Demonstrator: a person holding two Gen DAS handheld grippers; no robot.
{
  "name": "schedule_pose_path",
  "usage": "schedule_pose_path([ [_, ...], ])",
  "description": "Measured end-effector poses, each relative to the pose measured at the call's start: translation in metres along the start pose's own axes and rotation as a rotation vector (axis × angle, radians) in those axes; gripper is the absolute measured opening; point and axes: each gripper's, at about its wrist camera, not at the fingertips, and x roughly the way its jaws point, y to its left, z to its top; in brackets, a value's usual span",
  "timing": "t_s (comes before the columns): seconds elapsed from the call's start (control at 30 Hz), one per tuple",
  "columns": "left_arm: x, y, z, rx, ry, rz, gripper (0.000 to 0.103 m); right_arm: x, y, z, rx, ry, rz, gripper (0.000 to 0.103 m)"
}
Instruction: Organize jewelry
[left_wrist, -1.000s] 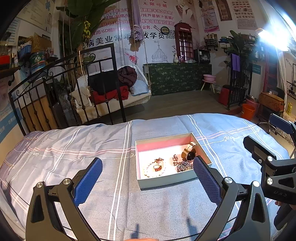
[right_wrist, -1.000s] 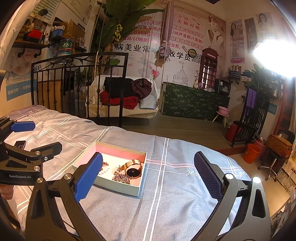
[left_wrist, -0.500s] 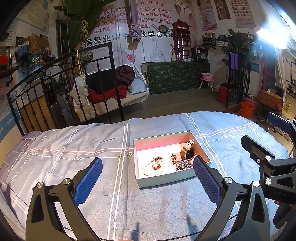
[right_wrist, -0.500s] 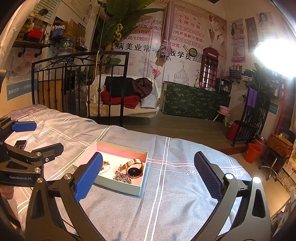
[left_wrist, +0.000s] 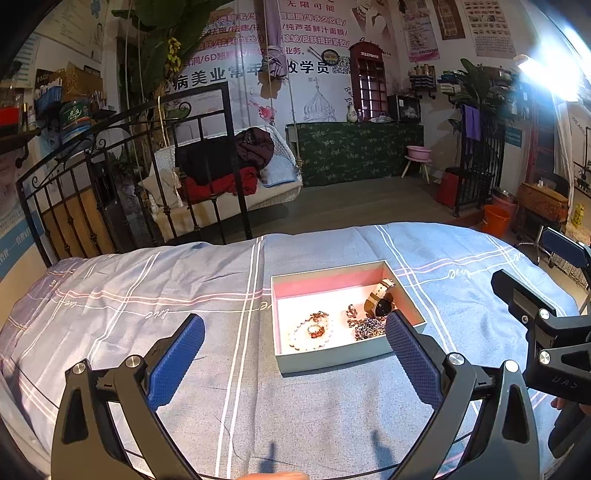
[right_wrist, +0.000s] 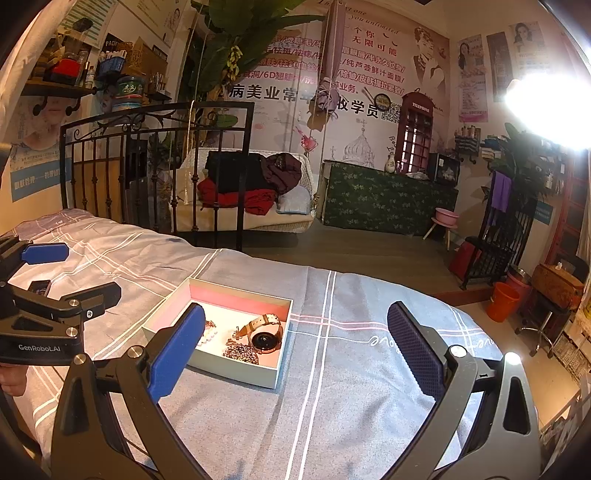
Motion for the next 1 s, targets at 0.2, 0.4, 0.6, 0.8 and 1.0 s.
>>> schedule_pose_path([
  [0.2,0.0011,0.0008,0.0001,-0.001,0.002,0.007,0.097,-0.0007,0.0003,-0.0003,-0.001,0.002,0.003,0.097],
  [0.4,0.0022,0.0013,-0.0006,-0.002,0.006,0.007,0.097,-0.0002,0.0003,-0.0002,-0.004,0.004,0.008,0.097],
  [0.6,0.0019,0.0007,-0.0017,0.000,0.007,0.002,0.097,0.0002,0.0004,-0.0004,-0.005,0.004,0.011,0.097],
  [0.8,0.0024,-0.0019,-0.0036,0.005,0.011,0.002,0.097,0.0002,0.0006,-0.0001,-0.006,0.005,0.011,0.097],
  [1.0,0.0012,-0.0022,-0.0034,0.008,0.010,0.001,0.097,-0.0005,0.0018,0.0001,-0.011,0.003,0.014,0.097],
])
